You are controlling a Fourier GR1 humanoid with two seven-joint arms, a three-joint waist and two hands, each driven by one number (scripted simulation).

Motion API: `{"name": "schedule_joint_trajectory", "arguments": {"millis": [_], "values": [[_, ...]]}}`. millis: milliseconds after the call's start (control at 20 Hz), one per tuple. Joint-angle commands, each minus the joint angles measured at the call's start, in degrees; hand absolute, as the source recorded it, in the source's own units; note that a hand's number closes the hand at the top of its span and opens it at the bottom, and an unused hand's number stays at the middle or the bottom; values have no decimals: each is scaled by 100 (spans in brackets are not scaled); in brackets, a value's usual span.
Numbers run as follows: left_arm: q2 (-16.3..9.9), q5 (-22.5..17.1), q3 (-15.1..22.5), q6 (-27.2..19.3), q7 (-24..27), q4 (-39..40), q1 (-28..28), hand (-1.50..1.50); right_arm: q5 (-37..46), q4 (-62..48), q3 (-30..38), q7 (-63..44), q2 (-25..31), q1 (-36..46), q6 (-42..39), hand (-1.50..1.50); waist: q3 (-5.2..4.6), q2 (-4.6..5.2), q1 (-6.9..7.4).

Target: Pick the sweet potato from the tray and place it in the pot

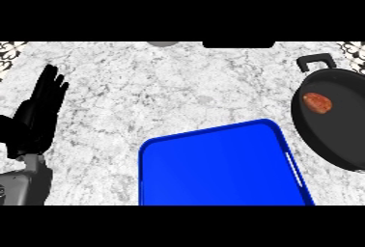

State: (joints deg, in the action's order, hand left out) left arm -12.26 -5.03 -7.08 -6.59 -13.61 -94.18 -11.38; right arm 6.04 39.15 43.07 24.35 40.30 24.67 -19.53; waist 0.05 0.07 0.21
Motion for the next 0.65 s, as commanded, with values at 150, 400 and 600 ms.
{"name": "schedule_joint_trajectory", "arguments": {"millis": [150, 400, 600], "values": [[69, 213, 151, -175, -383, -641, 131, 0, -225, -1021, 70, 643, 836, -270, -773, -150, 3, -1, 32], [-21, -2, -39, 80, -237, -126, -110, 0, -81, -1854, -20, 1203, 1446, -218, -1038, -150, 11, 22, 63], [-38, 5, -105, 122, -47, -276, 118, 0, -83, -2110, -60, 1608, 1625, -496, -1252, -150, 13, 18, 61]]}}
